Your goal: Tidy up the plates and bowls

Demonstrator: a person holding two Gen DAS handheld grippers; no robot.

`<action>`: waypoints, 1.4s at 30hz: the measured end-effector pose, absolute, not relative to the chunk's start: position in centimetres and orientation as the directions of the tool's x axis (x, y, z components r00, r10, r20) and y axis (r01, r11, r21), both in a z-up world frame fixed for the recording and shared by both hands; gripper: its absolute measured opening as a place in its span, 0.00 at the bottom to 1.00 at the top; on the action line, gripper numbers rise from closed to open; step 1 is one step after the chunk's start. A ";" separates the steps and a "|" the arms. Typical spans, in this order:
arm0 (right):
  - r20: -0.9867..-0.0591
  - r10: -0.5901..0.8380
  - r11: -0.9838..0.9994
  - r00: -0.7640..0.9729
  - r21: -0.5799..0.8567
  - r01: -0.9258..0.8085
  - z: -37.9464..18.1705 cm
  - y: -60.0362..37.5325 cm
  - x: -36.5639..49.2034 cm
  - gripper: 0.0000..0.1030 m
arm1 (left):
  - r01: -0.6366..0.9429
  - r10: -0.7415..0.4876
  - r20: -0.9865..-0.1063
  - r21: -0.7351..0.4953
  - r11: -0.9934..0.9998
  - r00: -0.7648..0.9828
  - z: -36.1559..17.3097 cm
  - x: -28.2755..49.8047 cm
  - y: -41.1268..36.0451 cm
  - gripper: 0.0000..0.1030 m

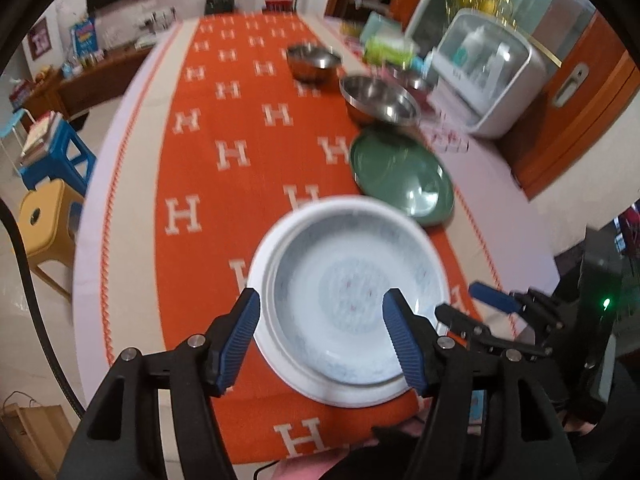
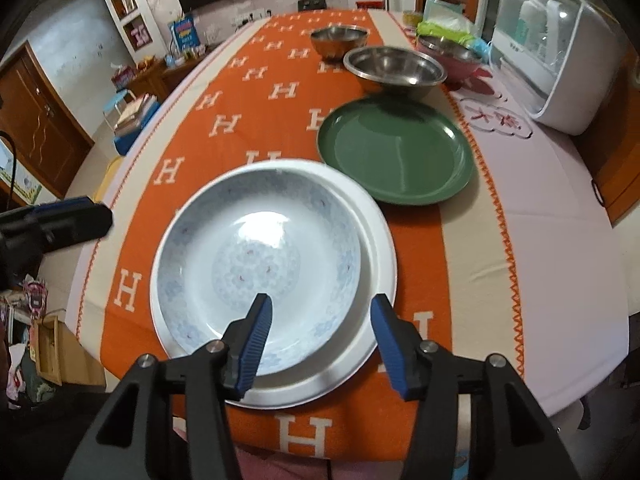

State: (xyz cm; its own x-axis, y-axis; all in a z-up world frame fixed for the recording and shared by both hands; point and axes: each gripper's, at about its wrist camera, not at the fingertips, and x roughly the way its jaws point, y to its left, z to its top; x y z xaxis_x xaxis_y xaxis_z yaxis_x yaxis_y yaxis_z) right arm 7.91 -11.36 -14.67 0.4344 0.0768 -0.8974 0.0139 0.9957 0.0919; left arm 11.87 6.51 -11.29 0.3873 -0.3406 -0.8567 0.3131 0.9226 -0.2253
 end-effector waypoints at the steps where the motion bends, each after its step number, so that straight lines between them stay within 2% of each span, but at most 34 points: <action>1: -0.890 0.076 0.996 0.450 0.093 0.017 -14.3 -11.5 7.8 0.50 | 0.310 -0.344 -0.844 -0.225 0.924 0.411 -10.6 11.8 6.7 0.66; 8: -0.826 0.066 0.995 0.560 0.099 0.029 -11.5 -12.6 6.8 0.51 | 0.337 -0.363 -0.776 -0.206 0.919 0.516 -6.9 11.4 7.1 0.67; 13: -0.784 0.048 0.993 0.618 0.102 0.052 -9.9 -13.8 5.9 0.60 | 0.341 -0.372 -0.746 -0.205 0.918 0.553 -5.4 11.8 6.9 0.68; 16: -0.761 0.041 0.992 0.648 0.109 0.065 -9.3 -14.7 5.5 0.60 | 0.333 -0.364 -0.736 -0.197 0.922 0.571 -5.0 12.4 6.6 0.68; 20: -0.735 0.030 0.989 0.678 0.118 0.084 -8.7 -16.1 5.4 0.60 | 0.330 -0.367 -0.722 -0.200 0.922 0.587 -4.6 13.1 6.1 0.75; 24: -0.713 0.021 0.986 0.701 0.131 0.104 -8.4 -17.5 5.9 0.60 | 0.345 -0.382 -0.712 -0.206 0.916 0.589 -4.5 13.8 5.1 0.75; 32: -0.723 0.047 0.969 0.689 0.202 0.146 -9.1 -20.7 7.4 0.60 | 0.415 -0.413 -0.690 -0.176 0.892 0.595 -4.7 15.7 1.9 0.76; 42: -0.757 0.160 0.917 0.633 0.352 0.188 -13.0 -24.5 10.6 0.60 | 0.402 -0.370 -0.747 -0.150 0.903 0.552 -7.4 20.5 -2.2 0.76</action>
